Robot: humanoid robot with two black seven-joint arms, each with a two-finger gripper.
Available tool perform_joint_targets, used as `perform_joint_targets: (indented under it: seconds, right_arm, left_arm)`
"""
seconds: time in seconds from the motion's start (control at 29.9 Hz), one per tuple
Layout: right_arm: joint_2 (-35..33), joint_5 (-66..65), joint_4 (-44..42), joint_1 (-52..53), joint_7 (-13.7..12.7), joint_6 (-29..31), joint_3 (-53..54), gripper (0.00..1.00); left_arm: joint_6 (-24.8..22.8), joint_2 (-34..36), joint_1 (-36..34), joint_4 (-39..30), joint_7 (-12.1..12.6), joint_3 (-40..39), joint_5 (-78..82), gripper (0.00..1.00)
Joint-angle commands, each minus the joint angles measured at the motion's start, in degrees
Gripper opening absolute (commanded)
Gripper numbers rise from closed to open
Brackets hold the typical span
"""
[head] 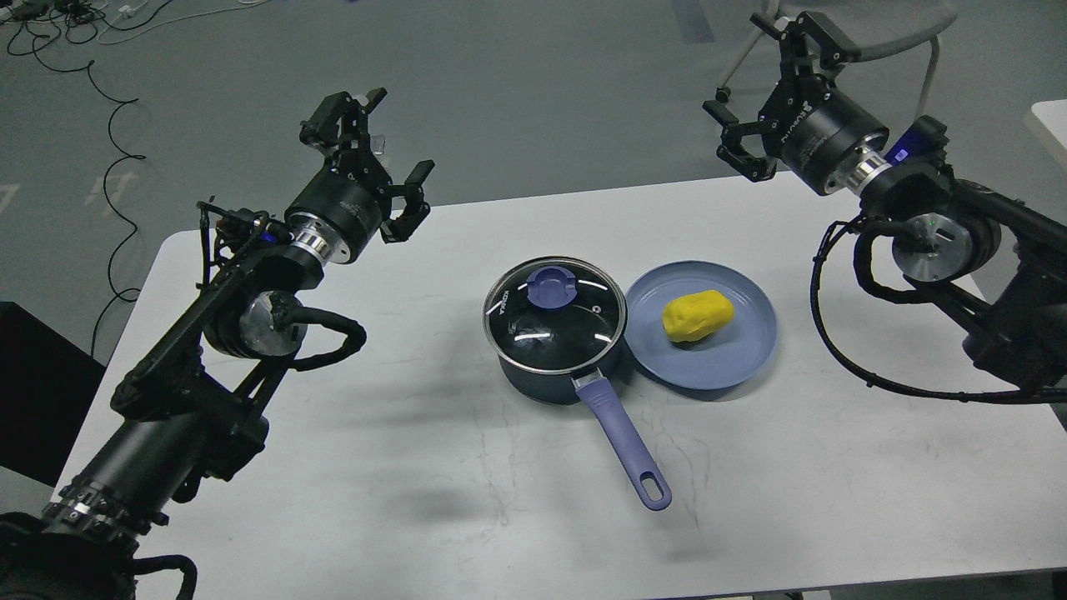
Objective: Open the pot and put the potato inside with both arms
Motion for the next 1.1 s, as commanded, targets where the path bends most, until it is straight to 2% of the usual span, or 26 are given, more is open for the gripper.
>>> perform_joint_targets:
  seconds: [0.0, 0.17, 0.3, 0.6, 0.87, 1.07]
  right_arm:
    - [-0.4, 0.0, 0.0, 0.1, 0.1, 0.0, 0.5, 1.0]
    - [-0.1, -0.3, -0.1, 0.2, 0.1, -0.3, -0.2, 1.0]
    - [0.7, -0.5, -0.1, 0.5, -0.3, -4.0, -0.5, 1.0]
    - [1.8, -0.9, 0.3, 0.8, -0.9, -6.7, -3.2, 1.0]
    - [2.6, -3.3, 0.5, 1.0, -1.1, -6.9, -5.3, 1.0]
    - [2.6, -3.5, 0.5, 1.0, -2.7, -6.4, -6.1, 1.0]
  left_arm:
    - [-0.2, 0.4, 0.3, -0.1, -1.5, -1.0, 0.0, 0.98]
    - [-0.1, 0.6, 0.7, -0.1, -1.5, -1.2, -0.3, 0.98]
    - [-0.3, 0.8, 2.1, -0.1, -1.7, -1.2, -0.4, 0.98]
    - [-0.5, 0.9, 3.2, -0.1, -1.7, -1.2, -0.4, 0.98]
    - [-0.6, 1.9, 3.6, 0.0, -1.0, -0.8, -0.4, 0.98]
    - [-0.6, 1.7, 4.3, -0.1, -1.0, -1.0, -0.4, 0.98]
